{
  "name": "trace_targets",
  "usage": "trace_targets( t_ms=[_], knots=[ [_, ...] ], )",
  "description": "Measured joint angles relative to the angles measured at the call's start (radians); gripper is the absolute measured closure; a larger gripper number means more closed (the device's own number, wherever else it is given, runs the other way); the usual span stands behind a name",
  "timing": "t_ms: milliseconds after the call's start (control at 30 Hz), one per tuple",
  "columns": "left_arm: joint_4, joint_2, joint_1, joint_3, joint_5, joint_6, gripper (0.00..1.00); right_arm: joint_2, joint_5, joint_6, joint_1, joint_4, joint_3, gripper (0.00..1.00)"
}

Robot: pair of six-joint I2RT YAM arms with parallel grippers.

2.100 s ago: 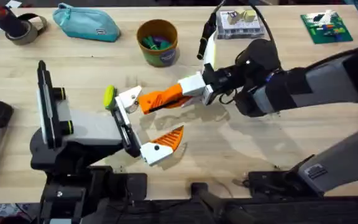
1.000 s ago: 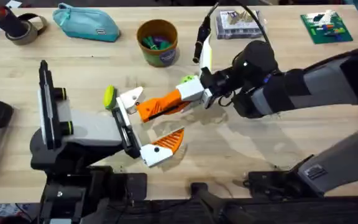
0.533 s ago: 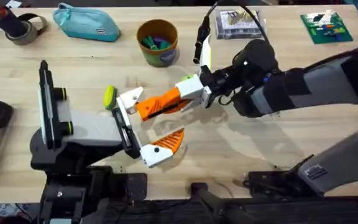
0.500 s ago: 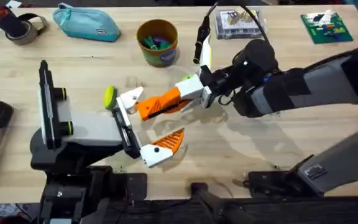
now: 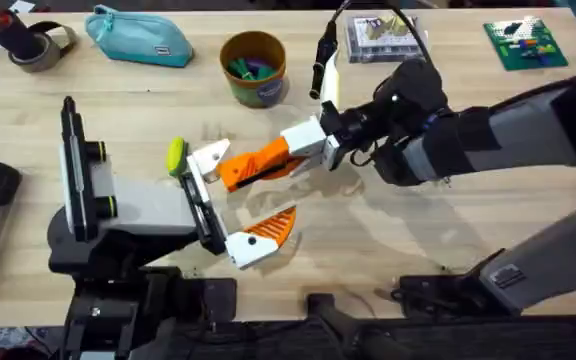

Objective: Pick up the gripper from the table and insert it into the empty holder that is missing its gripper. Then pick up a screw, insert it into the mounting hole, and use the screwdriver to tighten it. Finally, clean up the table by picking up the vegetable and placing it into the bucket.

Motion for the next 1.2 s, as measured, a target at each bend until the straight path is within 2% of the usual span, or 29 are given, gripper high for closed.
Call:
trace_targets(
  t_ms=[267, 500, 700, 1067, 1200],
  knots=[
    [0.002, 0.000, 0.000, 0.000, 0.000, 0.000, 0.016, 0.000, 0.022, -0.020, 0.001, -0.010, 0.000, 0.984],
    [-0.020, 0.000, 0.000, 0.000, 0.000, -0.006, 0.016, -0.001, 0.084, -0.125, 0.002, -0.165, 0.013, 0.985],
    [-0.020, 0.000, 0.000, 0.000, -0.001, -0.008, 0.016, -0.001, 0.103, -0.183, 0.007, -0.176, 0.014, 0.983],
    [-0.020, 0.000, 0.000, 0.000, 0.000, -0.008, 0.016, -0.001, 0.165, -0.196, 0.060, -0.183, 0.019, 0.985],
    [-0.025, 0.000, 0.000, 0.000, -0.002, -0.013, 0.016, -0.001, 0.168, -0.202, 0.061, -0.231, 0.028, 0.985]
  ],
)
